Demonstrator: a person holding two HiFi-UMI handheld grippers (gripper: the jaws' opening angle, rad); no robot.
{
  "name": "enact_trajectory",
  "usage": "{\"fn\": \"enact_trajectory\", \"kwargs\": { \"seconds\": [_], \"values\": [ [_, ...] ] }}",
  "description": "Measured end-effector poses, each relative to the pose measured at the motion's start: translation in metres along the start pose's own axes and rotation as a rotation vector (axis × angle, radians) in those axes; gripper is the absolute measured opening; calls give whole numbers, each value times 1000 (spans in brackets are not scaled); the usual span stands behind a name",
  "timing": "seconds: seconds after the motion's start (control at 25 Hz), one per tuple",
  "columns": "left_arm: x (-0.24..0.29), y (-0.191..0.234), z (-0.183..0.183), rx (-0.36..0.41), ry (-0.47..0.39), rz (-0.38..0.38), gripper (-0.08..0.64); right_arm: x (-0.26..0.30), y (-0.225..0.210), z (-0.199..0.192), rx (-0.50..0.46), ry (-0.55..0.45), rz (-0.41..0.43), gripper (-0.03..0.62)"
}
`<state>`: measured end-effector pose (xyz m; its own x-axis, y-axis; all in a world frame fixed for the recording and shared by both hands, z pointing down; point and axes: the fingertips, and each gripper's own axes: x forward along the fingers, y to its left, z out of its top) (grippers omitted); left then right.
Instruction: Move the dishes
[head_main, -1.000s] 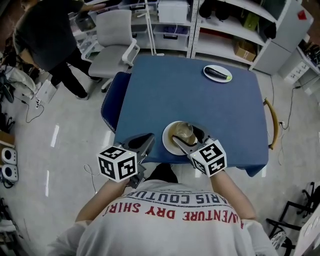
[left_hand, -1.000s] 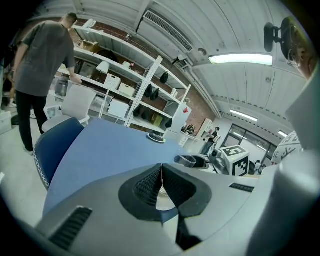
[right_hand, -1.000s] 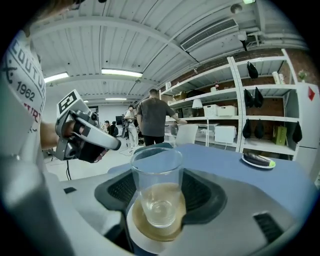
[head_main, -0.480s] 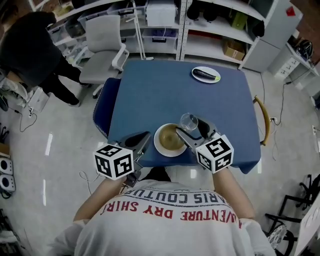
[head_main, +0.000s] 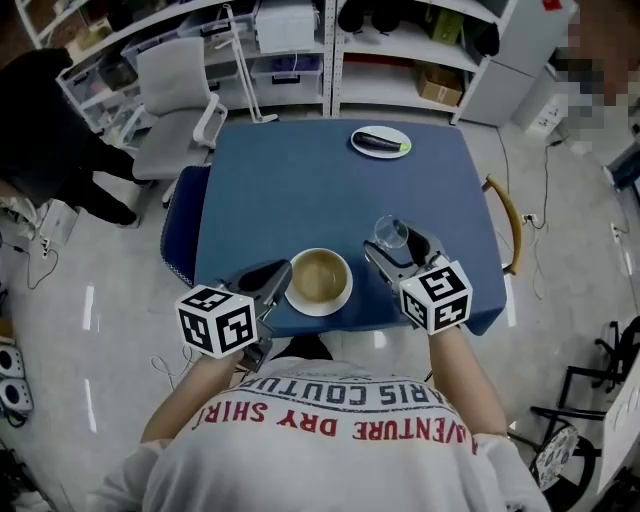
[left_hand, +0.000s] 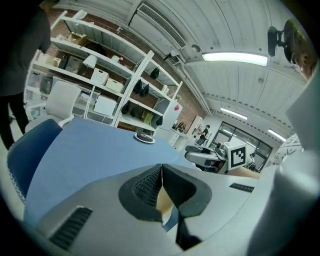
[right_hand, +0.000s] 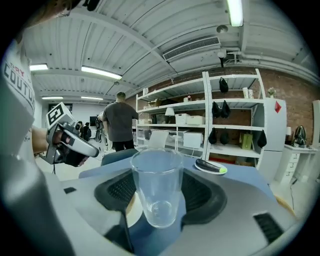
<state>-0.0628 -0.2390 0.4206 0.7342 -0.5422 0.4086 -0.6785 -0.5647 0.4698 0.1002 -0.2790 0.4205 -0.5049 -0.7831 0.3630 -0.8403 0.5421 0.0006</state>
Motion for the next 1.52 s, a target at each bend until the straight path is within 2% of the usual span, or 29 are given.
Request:
{"fn": "enact_trajectory", "kwargs": {
  "seconds": [0.44,0.8,1.16,1.36,1.52],
  "values": [
    [30,0,-1,19,56,-36,28,-15,-54,-53,86,68,-141,282],
    [41,-1,-12,38,95,-32,28,-25,-66,-90,144,83,-184,282],
    [40,-1,-21,28,109,-18,28,-26,-65,-91,164,45,-171,282],
    [30,-5,-26,21,96,-6,28,-37,-66,-77,219,-40,-175,304],
    [21,-10,-26,21,72,2,28,-47,-61,-57,181,-74,-175,307]
  ]
}}
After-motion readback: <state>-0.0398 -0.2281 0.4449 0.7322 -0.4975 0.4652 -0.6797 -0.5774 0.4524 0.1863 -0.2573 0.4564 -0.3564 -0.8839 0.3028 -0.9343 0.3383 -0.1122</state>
